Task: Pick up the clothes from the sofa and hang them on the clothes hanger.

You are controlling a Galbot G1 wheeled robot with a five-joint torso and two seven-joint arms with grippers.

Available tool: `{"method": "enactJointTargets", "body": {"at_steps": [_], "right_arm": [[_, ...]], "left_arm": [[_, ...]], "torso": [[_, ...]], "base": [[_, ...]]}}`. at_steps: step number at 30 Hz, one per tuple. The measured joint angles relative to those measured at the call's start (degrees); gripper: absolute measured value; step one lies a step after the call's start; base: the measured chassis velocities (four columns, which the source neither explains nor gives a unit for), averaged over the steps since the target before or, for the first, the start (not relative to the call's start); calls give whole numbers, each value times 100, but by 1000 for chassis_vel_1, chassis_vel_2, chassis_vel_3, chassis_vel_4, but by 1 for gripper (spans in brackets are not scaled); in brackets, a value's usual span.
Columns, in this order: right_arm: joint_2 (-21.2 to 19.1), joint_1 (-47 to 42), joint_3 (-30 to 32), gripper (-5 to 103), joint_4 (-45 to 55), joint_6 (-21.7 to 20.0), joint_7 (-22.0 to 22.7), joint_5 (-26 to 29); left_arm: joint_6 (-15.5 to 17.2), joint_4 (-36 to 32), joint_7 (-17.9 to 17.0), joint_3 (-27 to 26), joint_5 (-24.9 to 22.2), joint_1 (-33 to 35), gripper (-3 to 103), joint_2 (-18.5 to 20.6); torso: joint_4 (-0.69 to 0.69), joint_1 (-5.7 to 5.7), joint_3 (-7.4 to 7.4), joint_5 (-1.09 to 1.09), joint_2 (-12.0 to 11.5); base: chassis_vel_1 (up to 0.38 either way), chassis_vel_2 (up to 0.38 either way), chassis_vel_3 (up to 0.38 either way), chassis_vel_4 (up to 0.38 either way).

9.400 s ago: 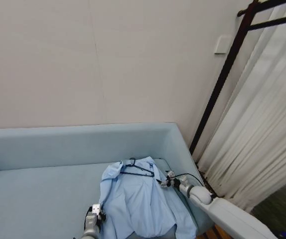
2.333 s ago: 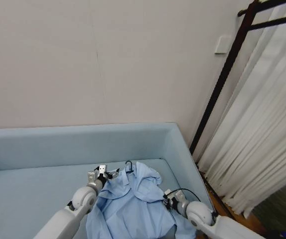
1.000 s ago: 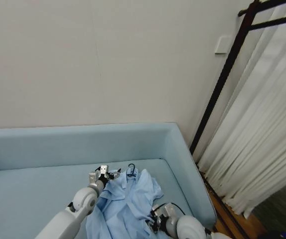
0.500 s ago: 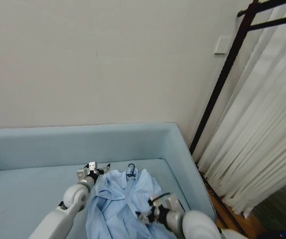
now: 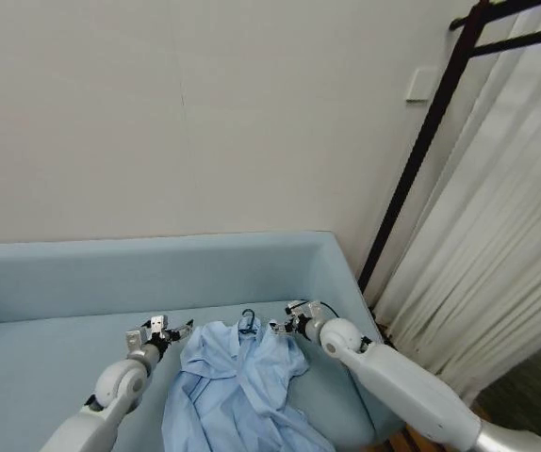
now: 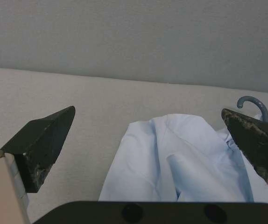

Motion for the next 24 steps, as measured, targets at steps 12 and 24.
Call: {"method": "enactJointTargets", "body": {"at_steps": [12, 24], "right_arm": [[456, 31, -263, 100, -639, 1, -420, 33], [501, -84, -199, 100, -1699, 215, -391, -344]], "left_arm": [[-101, -37, -48, 133, 0, -140, 100, -98], [-216, -23, -85, 54, -4, -113, 100, -61]], "torso": [[0, 0, 0, 1, 0], [0, -1, 0, 2, 0]], "base": [[0, 0, 0, 0], [0, 0, 0, 0]]}}
